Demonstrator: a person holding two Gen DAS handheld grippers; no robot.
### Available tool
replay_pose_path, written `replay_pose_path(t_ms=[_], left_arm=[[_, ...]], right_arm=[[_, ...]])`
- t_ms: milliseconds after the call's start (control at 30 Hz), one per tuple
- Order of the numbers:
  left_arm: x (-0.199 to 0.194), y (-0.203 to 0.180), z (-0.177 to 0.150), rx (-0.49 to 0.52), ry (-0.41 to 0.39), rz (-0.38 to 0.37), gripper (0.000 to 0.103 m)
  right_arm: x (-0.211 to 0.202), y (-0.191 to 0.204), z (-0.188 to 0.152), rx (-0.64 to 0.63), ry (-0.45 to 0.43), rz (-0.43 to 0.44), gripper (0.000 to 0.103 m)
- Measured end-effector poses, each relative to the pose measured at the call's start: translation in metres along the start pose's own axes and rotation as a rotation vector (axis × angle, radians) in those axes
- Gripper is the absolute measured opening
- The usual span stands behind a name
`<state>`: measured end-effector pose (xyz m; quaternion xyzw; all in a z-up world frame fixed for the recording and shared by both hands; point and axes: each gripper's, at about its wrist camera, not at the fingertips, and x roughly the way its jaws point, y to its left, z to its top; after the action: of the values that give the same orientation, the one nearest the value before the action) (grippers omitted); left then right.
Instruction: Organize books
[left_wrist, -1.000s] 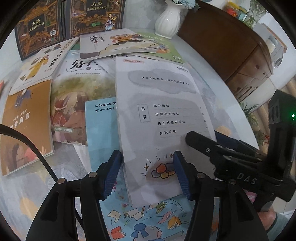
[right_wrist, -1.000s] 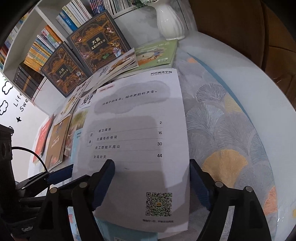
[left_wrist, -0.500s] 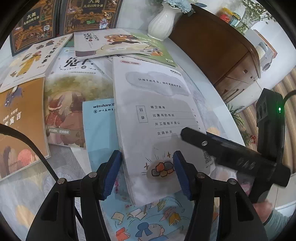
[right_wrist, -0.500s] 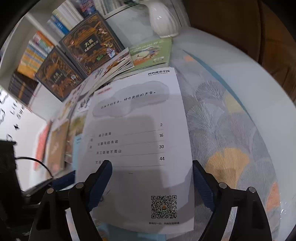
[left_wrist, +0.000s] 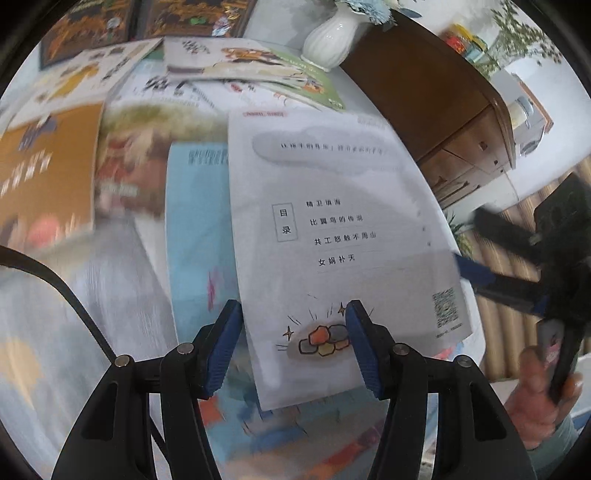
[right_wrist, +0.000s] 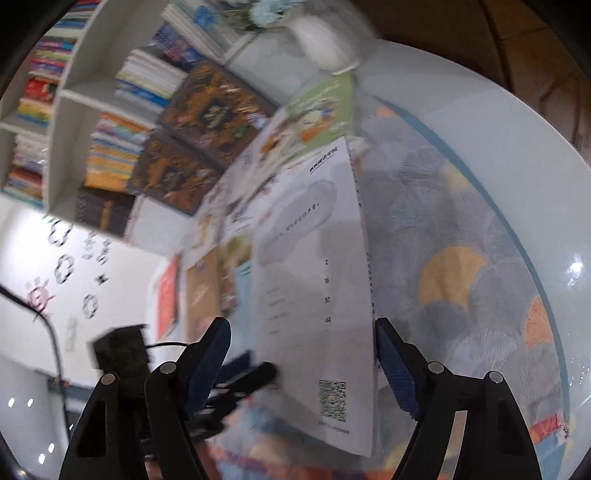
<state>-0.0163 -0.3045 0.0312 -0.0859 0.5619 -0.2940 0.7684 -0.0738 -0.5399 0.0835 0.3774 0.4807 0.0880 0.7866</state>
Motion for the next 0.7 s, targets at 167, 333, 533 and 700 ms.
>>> replay_pose_path(t_ms=[167,333,533,700], left_arm=[[-0.017,0.017,-0.018,-0.157,-0.039,-0.073,0.054],[-0.089,0.061,-0.033,-0.304,-0.231,0.038,0.054],[-0.171,0.137,-0.072,-0.518,-0.38,0.254,0.054],[-0.192,0.167,-0.093,-0.605,-0.414,0.275,0.054]], right_arm=[[-0.016,0.048,0.001,-0.083,0.045,0.17,0.078],[0.011,0.117,-0.013,-0.242,0.145,0.267,0.078],[0.066,0.173,-0.061,-0.415,0.309,0.287,0.078],[0.099,0.188,-0.068,-0.493,0.315,0.195,0.078]])
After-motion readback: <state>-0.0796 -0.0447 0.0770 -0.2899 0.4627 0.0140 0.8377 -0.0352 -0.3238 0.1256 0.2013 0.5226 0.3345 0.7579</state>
